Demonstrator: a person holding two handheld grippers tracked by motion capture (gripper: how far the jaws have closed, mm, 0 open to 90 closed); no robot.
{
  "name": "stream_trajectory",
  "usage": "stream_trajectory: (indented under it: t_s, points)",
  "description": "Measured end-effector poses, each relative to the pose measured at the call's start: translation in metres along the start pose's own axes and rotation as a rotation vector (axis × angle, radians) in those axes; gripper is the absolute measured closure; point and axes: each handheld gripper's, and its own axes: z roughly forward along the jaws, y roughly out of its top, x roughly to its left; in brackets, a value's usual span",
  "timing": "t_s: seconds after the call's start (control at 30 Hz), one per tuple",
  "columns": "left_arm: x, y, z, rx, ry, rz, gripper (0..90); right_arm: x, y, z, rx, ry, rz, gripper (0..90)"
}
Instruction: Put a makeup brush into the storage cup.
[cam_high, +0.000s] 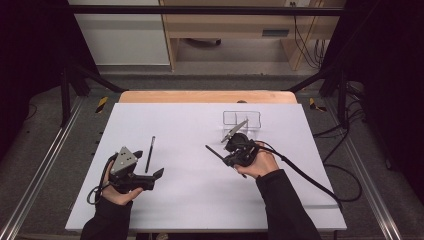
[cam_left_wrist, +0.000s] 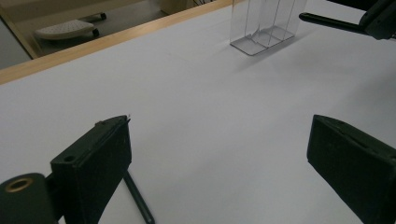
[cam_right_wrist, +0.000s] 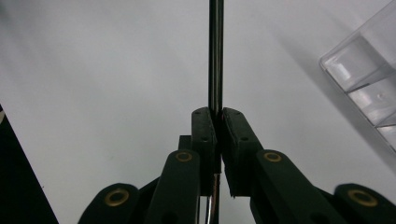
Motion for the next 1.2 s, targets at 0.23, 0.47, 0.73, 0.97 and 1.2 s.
stream_trajectory:
  t_s: [0.23, 0.47, 0.73, 0.97, 1.2]
  points:
    - [-0.005, 0.006, 0.002, 0.009, -0.010, 0.047, 5.5, 0.002, 0.002, -0.010, -0.025, 0.012, -0.006, 84.4]
    - [-0.012, 0.013, 0.008, 0.031, -0.016, 0.132, 5.4, 0.004, 0.005, -0.016, -0.022, 0.023, -0.022, 84.3]
    - [-0.019, 0.021, 0.013, 0.042, -0.035, 0.202, 5.5, 0.009, 0.009, -0.016, -0.021, 0.042, -0.036, 84.4]
    - [-0.030, 0.029, 0.018, 0.065, -0.044, 0.286, 5.6, 0.010, 0.009, -0.014, -0.016, 0.052, -0.041, 84.4]
    - [-0.041, 0.039, 0.024, 0.080, -0.056, 0.358, 5.7, 0.012, 0.009, -0.015, -0.012, 0.060, -0.044, 84.4]
